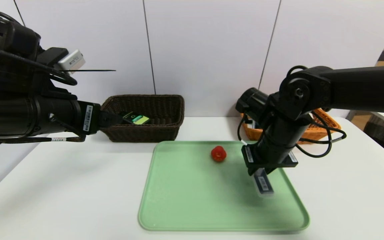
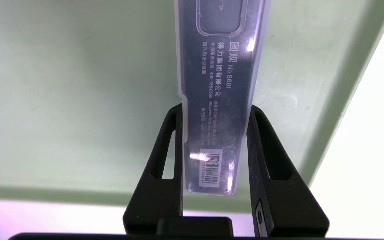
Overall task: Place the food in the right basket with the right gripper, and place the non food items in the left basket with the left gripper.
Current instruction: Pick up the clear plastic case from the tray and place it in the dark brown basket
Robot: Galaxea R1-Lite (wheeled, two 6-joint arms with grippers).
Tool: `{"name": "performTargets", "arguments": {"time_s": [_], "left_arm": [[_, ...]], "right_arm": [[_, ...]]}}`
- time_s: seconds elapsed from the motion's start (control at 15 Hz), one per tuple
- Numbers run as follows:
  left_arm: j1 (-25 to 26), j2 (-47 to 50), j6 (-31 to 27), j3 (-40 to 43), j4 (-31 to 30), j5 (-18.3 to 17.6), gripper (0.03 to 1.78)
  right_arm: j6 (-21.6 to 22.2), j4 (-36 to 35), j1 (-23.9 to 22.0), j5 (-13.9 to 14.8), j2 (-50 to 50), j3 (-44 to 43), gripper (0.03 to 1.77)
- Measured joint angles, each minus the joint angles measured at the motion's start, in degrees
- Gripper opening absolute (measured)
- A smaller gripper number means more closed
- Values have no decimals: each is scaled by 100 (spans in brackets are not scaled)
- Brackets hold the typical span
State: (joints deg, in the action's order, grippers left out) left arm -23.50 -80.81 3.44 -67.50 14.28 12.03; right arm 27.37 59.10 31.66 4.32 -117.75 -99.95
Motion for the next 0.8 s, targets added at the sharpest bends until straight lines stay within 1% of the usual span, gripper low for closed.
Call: {"name": "performTargets", "arguments": {"time_s": [0.27, 0.4, 0.53, 0.6, 0.8], "left_arm": [[199, -100, -2, 52, 7, 6, 169], [239, -122, 35, 171, 16, 39, 169], [300, -138, 111, 271, 13, 95, 169], [311, -135, 157, 308, 2, 117, 169], [399, -127, 174, 455, 5, 285, 169]], "right_arm": [[-15, -39, 169, -40, 405, -278, 54], [-20, -329, 251, -101, 562, -560, 54], [-26, -1024, 356, -77, 614, -759, 54], [-30, -1490, 425, -40, 606, -816, 54], [-152, -3206, 651, 246, 413, -886, 54]]}}
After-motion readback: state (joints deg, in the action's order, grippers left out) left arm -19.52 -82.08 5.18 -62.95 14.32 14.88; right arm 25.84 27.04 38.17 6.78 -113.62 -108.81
